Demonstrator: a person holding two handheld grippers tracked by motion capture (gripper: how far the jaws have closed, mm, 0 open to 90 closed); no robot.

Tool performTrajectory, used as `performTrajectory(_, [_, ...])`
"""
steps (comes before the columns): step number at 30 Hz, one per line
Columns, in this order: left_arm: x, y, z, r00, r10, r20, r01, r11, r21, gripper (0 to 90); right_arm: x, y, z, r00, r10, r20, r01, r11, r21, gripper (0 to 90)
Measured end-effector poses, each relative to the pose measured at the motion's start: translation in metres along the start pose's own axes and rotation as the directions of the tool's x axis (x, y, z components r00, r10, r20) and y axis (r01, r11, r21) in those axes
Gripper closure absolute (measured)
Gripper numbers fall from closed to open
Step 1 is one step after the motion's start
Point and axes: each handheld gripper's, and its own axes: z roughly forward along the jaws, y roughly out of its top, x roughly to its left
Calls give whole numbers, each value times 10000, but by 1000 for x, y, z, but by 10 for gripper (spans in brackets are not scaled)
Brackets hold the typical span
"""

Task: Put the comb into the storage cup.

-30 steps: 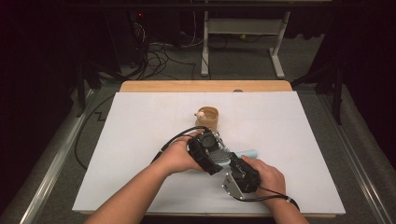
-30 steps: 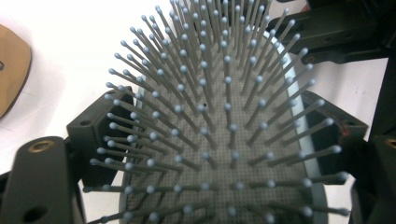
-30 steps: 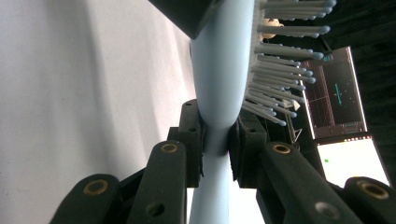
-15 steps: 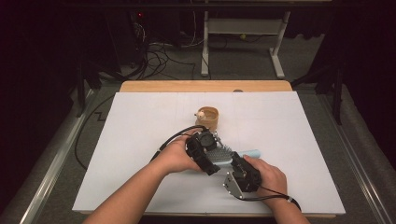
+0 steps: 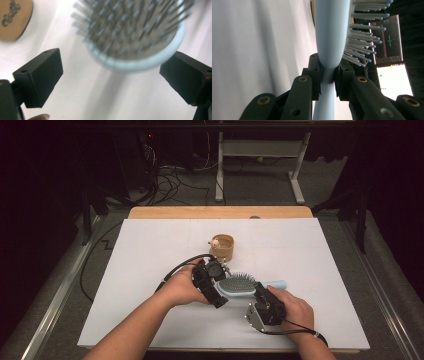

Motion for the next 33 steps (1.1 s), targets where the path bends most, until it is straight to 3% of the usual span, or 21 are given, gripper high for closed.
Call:
performTrajectory(12, [19,-29,1,9973,-692,-257,699,9972,279,0,0,-6,-1,9999,-107,39,106,9995,309,782])
performTrajectory(18, [26,-42,1,9944,-1055,-97,1057,9943,152,0,0,-9,-3,9999,-138,29,136,9990,431,782])
performTrajectory(23, [29,-50,1,9939,-988,-500,1004,9945,313,0,0,-12,-4,9996,-268,50,265,9982,532,782])
performTrajectory(26, [30,-53,2,9937,-967,-562,994,9939,474,0,-2,-14,-4,9996,-266,65,262,9978,603,782])
performTrajectory(33, [32,-60,4,9916,-1174,-540,1194,9922,350,0,-3,-18,-5,9998,-195,106,187,9973,706,782])
